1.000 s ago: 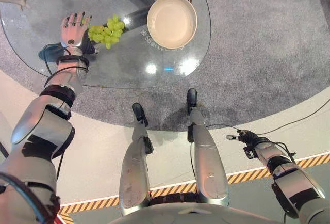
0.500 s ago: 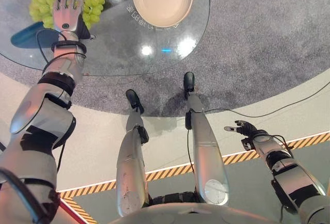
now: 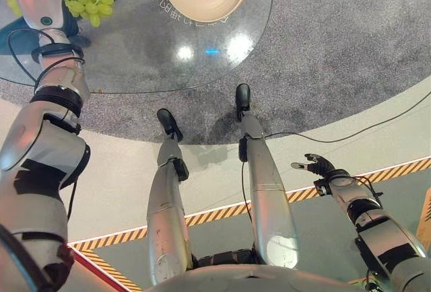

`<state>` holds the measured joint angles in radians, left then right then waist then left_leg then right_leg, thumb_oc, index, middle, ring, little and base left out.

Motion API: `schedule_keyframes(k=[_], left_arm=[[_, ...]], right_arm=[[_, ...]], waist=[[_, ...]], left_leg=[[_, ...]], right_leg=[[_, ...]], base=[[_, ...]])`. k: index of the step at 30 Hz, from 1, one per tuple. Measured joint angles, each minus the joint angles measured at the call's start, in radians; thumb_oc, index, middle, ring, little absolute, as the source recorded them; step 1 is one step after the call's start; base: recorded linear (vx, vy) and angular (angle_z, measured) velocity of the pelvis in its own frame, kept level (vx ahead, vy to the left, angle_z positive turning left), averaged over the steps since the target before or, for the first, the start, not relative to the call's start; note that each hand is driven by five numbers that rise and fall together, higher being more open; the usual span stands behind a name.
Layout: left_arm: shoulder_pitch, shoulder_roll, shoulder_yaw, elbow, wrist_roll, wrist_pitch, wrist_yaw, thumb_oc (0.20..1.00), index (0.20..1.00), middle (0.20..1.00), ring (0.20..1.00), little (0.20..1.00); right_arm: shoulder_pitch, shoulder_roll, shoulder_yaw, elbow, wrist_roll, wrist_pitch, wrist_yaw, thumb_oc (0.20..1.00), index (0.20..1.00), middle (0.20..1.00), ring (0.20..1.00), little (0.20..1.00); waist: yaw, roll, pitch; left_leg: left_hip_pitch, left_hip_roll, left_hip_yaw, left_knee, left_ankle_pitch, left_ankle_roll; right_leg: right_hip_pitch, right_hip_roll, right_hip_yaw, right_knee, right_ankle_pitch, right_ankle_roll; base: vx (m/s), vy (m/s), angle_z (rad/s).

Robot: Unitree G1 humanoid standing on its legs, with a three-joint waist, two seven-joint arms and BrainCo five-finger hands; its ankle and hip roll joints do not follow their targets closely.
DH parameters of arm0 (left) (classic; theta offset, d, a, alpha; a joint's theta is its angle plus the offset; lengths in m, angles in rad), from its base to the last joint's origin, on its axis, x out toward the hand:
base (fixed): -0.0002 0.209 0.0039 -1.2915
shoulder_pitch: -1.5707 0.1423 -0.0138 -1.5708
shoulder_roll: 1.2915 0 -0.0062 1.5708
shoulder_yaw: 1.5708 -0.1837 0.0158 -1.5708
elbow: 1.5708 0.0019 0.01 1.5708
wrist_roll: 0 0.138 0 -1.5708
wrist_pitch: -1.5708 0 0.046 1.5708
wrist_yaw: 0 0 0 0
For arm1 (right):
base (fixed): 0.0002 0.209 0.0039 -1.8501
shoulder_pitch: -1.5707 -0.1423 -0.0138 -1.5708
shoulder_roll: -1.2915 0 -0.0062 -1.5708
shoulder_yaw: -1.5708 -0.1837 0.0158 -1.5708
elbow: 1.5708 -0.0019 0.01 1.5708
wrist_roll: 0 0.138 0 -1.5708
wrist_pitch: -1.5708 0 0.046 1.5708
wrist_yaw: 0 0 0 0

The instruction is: Pick up fruits into the plate

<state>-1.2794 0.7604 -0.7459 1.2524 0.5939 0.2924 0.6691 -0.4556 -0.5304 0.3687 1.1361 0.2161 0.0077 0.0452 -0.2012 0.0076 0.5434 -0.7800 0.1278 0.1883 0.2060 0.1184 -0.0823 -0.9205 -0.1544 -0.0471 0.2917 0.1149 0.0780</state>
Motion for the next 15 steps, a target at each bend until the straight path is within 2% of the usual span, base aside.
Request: schedule_keyframes(k=[5,10,15], left_arm=[[-0.007,0.001,-0.002,0.017,0.002,-0.004,-0.075,1.0,1.0,1.0,1.0,1.0],[-0.026,0.002,-0.006,0.022,0.066,-0.025,-0.127,1.0,1.0,1.0,1.0,1.0],[-0.044,0.009,-0.061,0.018,0.154,-0.112,-0.163,1.0,1.0,1.0,1.0,1.0]], right_arm=[[0.0,-0.002,0.0,0.0,0.008,-0.018,-0.002,1.0,1.0,1.0,1.0,1.0],[0.004,-0.002,-0.001,-0.001,0.02,-0.028,-0.009,1.0,1.0,1.0,1.0,1.0],[0.004,-0.002,-0.002,-0.008,0.021,-0.031,-0.013,1.0,1.0,1.0,1.0,1.0]], waist=[[-0.002,-0.004,-0.003],[-0.005,-0.008,-0.003],[-0.014,-0.008,-0.003]], left_leg=[[-0.014,0.007,-0.001,0.027,-0.023,-0.007],[-0.022,0.011,0.003,0.034,-0.029,-0.005],[-0.028,0.01,0.006,0.034,-0.033,-0.005]], right_leg=[[-0.007,0.004,0.003,0.008,-0.022,0.008],[-0.015,0.008,0.007,0.008,-0.015,0.001],[-0.021,0.007,0.007,0.008,-0.015,0.001]], base=[[0.04,0.025,-0.03],[0.02,0.007,-0.02],[0.01,0.033,0.0]])
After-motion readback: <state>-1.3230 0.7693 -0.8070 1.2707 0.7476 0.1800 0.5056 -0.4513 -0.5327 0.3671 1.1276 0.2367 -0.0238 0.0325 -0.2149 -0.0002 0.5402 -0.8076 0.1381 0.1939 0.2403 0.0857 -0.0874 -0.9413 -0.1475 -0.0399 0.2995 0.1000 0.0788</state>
